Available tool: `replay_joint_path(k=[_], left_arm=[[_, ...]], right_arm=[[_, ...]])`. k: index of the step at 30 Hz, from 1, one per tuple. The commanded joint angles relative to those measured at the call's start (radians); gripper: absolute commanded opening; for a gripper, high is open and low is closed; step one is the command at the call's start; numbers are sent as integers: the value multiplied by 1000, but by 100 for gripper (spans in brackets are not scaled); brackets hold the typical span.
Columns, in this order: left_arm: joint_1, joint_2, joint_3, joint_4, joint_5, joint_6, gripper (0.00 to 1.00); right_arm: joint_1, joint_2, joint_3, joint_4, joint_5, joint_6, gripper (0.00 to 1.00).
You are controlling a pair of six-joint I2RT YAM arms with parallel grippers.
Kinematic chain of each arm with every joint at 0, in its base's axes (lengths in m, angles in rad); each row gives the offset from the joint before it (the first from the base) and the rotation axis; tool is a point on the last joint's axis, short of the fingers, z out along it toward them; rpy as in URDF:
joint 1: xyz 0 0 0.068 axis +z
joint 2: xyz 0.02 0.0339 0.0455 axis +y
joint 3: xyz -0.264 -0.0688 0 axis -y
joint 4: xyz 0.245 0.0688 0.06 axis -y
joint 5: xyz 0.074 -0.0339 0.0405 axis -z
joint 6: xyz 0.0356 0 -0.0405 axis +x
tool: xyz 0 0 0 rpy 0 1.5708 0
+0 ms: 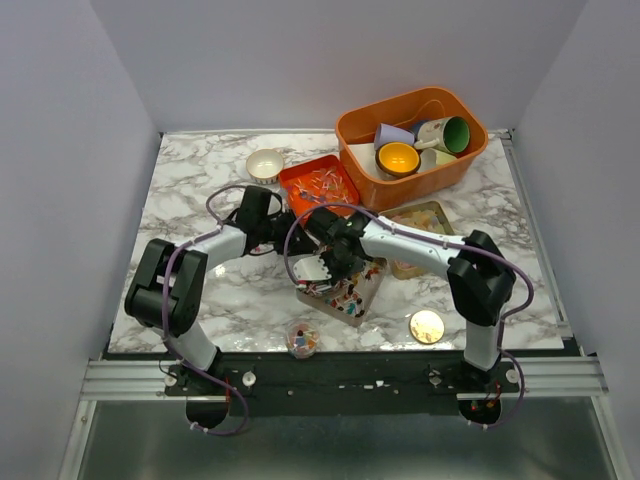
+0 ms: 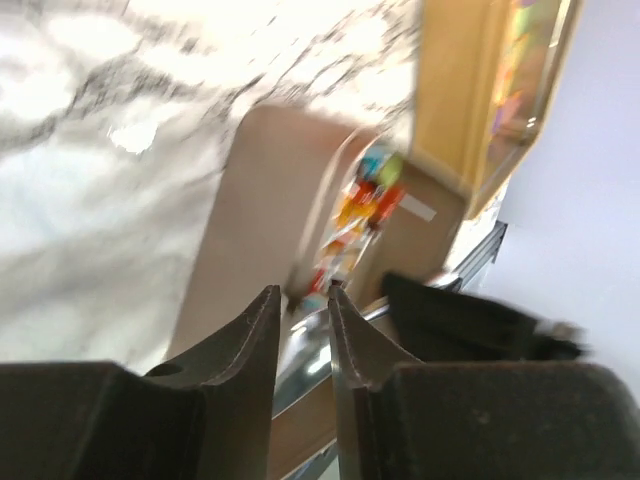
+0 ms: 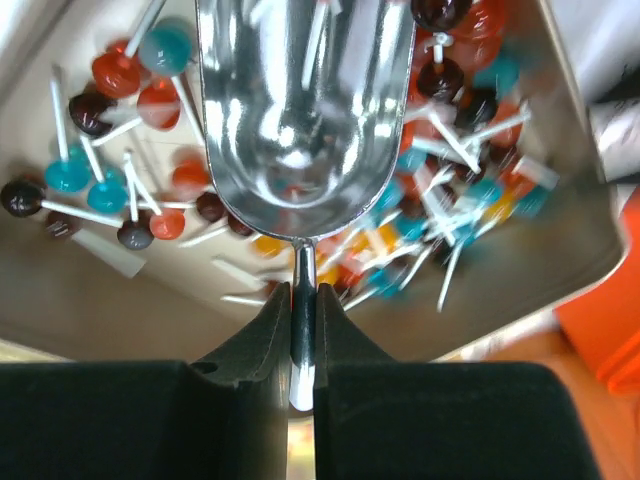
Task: Pack the candies
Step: Scoop the fake candies from the storage box.
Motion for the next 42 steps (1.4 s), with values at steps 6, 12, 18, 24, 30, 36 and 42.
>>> replay_joint_path(k=[6,12,18,24,30,36,42], left_arm=[[68,-107,88,-116,79,85,55],[164,-139,91,-133,121,110,57],[250,-136,117,-130,188,141,58],[290,-136,134,-98,289,141,58],[330,-159,159,-119,355,238,61],[402,-170,191,-252,362,379,63],[450,-253,211,-387,181,454,69]], right_arm=[[-40,-66,-97,194,-270,-31,1],[-72,-92,-109,243,-355,4,1],[-103,-149,-150,276,-447,-1,1],[-126,-206,-224,277,-481,-31,1],[-172,-282,-267,283,-559,-21,1],[-172,-347,-269,250,-515,-57,1],[-155,-351,-105,52,-415,-126,1]])
